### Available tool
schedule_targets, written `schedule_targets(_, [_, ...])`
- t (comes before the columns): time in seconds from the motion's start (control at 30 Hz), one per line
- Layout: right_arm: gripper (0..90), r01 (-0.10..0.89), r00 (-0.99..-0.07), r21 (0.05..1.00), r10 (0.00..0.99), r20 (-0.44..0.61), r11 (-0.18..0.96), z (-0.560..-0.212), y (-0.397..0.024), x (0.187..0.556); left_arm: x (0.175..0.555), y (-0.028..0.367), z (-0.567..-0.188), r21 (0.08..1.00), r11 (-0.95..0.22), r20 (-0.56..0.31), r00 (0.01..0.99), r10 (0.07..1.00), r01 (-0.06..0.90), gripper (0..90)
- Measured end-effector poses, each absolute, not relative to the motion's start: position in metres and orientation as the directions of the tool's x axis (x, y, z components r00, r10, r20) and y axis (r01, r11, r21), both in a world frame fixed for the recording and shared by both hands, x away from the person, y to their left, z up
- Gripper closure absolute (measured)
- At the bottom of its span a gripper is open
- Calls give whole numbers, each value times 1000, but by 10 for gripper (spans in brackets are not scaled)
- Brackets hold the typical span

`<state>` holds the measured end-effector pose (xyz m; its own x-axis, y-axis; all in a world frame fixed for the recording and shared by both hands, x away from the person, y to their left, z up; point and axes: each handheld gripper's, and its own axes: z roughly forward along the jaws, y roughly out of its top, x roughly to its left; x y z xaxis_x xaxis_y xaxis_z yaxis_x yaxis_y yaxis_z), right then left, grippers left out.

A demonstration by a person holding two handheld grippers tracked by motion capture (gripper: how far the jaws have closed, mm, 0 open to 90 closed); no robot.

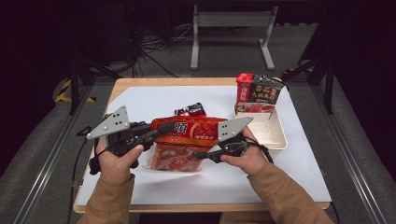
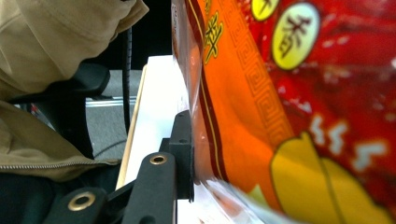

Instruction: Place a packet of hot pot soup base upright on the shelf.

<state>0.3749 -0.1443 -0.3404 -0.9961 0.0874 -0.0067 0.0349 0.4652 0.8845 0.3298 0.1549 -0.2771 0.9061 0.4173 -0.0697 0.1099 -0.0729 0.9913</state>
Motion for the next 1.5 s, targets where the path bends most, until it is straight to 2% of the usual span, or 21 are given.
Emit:
schedule_targets(0.23, [703, 60, -996, 870, 85, 21, 490, -332, -151, 376, 331, 154, -278, 990, -84, -63, 904, 423, 109, 885])
schedule_targets(0.4, [704, 71, -995, 859, 97, 25, 506, -327, -157, 378, 336, 154, -282, 987, -88, -82, 901, 426, 131, 841])
schedule_targets(0.67, [704, 93, -990, 847, 143, 21, 524, -316, -169, 380, 341, 154, -286, 979, -100, -116, 891, 438, 177, 609])
schedule_targets(0.77, [705, 105, -987, 844, 158, 24, 525, -312, -174, 381, 342, 153, -288, 975, -124, -109, 879, 465, 187, 471])
schedule_targets(0.93, [705, 114, -983, 844, 184, 18, 524, -302, -184, 383, 345, 156, -290, 969, -148, -96, 859, 503, 195, 361])
schedule_targets(1.5, [704, 157, -967, 855, 253, 31, 494, -278, -210, 395, 361, 172, -307, 949, -190, -95, 806, 584, 250, 269])
